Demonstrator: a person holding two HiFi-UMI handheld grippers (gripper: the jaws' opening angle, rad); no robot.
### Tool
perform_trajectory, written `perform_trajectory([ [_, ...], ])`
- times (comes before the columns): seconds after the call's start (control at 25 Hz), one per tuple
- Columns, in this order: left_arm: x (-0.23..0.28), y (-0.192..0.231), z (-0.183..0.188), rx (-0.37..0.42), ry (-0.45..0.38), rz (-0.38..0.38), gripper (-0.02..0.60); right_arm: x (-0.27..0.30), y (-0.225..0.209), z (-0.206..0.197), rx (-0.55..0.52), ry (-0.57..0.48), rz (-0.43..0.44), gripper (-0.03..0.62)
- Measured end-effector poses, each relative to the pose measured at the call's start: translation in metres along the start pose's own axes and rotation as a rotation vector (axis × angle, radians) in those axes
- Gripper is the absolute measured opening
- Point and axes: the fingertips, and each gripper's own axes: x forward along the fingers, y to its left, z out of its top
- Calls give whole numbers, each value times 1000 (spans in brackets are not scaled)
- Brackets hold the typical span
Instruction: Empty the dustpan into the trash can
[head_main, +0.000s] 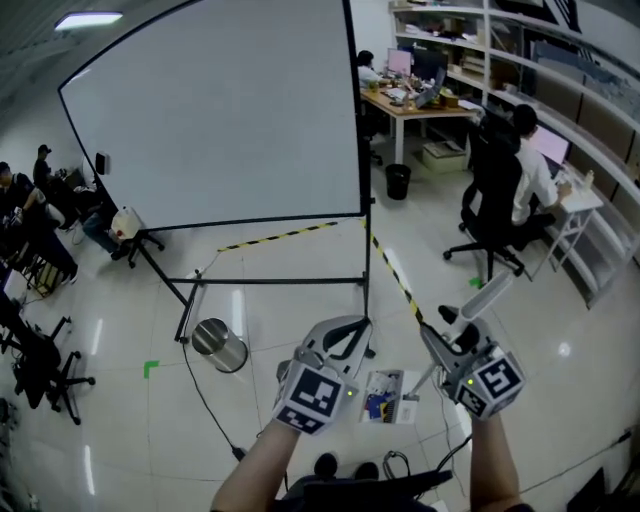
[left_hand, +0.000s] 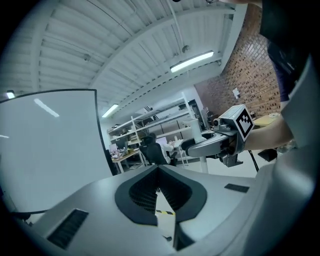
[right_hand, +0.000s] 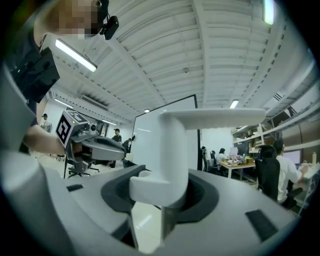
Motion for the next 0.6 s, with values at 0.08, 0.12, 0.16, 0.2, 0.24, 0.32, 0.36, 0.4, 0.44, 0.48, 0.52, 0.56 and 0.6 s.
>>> perform_trajectory([
  [0.08,-7,11,-3,-3,6,31,-2,14,4,1,-6,-1,32,193],
  [0.12,-10,15,-6,-6,7,47,-2,21,8,1,-6,0,45,193],
  [0.16,-14,20,-9,-11,7,62,-2,27,11,0,-6,2,58,193],
  [0.2,-19,26,-14,-18,7,76,-2,33,16,-1,-8,5,71,193],
  [0.24,-23,33,-18,-26,6,88,-2,40,20,-1,-10,8,83,193],
  [0.32,-34,48,-26,-43,3,108,-2,54,31,0,-12,17,103,195],
  [0.36,-39,56,-30,-51,0,115,-2,61,36,1,-13,22,111,194],
  [0.4,-44,64,-34,-57,-3,121,-2,69,41,2,-15,26,119,195],
  [0.44,-49,73,-37,-61,-6,124,-2,77,46,3,-17,29,124,195],
  [0.48,-54,81,-41,-63,-9,126,-2,84,51,3,-17,32,125,195],
  [0.52,-59,89,-44,-63,-12,126,-2,91,57,3,-17,35,123,195],
  [0.56,-65,96,-47,-63,-15,126,-2,98,62,3,-17,39,120,195],
  [0.6,-71,104,-50,-64,-19,126,-2,104,69,4,-18,44,118,195],
])
